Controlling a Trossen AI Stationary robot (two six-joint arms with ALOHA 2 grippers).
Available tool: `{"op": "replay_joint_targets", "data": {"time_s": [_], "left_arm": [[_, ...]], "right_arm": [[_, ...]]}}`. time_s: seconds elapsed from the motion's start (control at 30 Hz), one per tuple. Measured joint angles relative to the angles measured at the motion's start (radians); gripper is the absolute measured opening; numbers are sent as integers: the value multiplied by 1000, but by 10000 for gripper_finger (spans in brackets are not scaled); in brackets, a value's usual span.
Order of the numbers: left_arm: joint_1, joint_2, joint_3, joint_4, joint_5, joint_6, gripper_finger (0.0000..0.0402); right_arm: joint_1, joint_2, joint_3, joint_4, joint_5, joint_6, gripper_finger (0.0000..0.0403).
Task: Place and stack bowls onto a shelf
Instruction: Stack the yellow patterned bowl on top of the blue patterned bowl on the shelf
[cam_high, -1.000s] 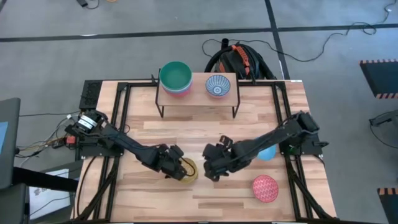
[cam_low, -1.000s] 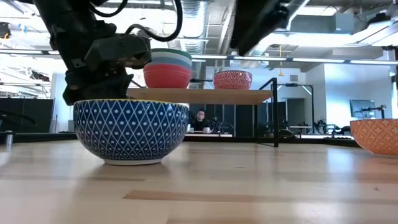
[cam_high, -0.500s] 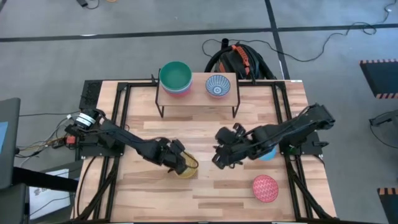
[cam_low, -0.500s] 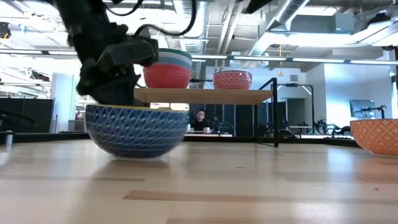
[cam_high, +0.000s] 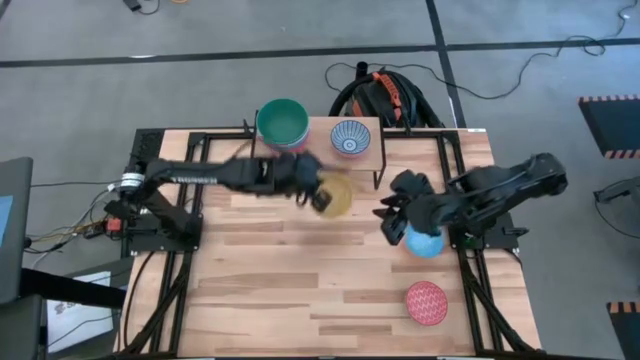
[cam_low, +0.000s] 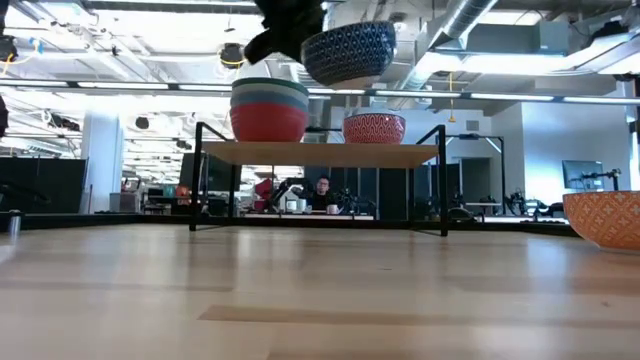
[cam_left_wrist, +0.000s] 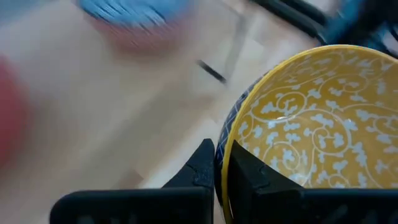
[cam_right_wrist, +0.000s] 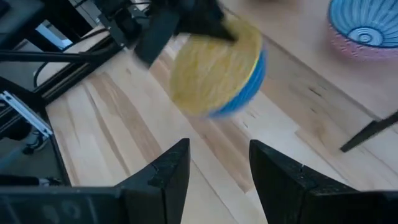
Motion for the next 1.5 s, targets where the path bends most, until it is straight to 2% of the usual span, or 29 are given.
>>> {"op": "replay_joint_targets", "data": {"time_s": [0.27, 0.43, 0.8, 0.97, 1.27, 1.5], "left_arm": [[205, 93, 225, 4, -52, 71, 0], [292, 181, 329, 23, -13, 96, 3], [356, 383, 563, -44, 40, 190, 3], [358, 438, 600, -86, 40, 236, 3], [374, 437, 592, -92, 43, 258, 7], [385, 436, 592, -96, 116, 251, 29]], "right_arm": [[-55, -67, 0, -94, 19, -26, 191], [-118, -83, 0, -111, 21, -94, 191], [-213, -95, 0, -121, -7, -165, 191], [-229, -95, 0, -140, -8, -165, 191], [-231, -95, 0, -140, -8, -165, 191], [-250, -95, 0, -140, -8, -164, 191]]}}
